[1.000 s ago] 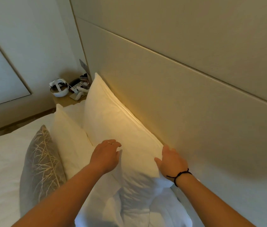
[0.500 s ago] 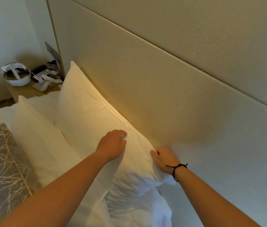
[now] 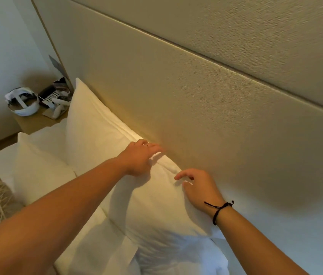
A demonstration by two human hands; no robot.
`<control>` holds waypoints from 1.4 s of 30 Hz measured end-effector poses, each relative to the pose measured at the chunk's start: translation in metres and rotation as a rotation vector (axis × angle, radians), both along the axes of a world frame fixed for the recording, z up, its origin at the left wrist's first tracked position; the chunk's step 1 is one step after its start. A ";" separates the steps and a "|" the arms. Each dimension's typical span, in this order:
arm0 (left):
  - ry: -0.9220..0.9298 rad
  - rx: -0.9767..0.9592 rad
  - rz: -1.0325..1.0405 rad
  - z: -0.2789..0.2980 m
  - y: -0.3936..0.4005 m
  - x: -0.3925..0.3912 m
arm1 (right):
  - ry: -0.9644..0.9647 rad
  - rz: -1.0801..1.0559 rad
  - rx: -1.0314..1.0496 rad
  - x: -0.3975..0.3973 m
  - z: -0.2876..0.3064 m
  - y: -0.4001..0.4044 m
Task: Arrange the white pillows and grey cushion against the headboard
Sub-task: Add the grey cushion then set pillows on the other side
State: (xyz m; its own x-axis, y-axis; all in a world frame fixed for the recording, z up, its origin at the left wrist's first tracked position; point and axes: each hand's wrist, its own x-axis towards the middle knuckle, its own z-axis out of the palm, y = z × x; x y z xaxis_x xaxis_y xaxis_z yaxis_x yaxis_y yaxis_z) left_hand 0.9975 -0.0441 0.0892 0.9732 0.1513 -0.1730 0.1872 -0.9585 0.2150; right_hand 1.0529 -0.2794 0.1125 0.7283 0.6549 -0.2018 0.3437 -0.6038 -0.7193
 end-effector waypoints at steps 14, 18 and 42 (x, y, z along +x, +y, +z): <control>0.012 0.198 0.000 0.024 0.039 0.023 | -0.485 0.240 -0.418 -0.009 0.036 -0.051; -0.144 0.160 0.066 0.022 0.035 0.024 | -0.565 0.200 -0.539 -0.012 0.044 -0.080; 0.093 0.486 -0.045 -0.004 0.065 -0.004 | -0.405 0.242 -0.375 -0.019 0.009 0.007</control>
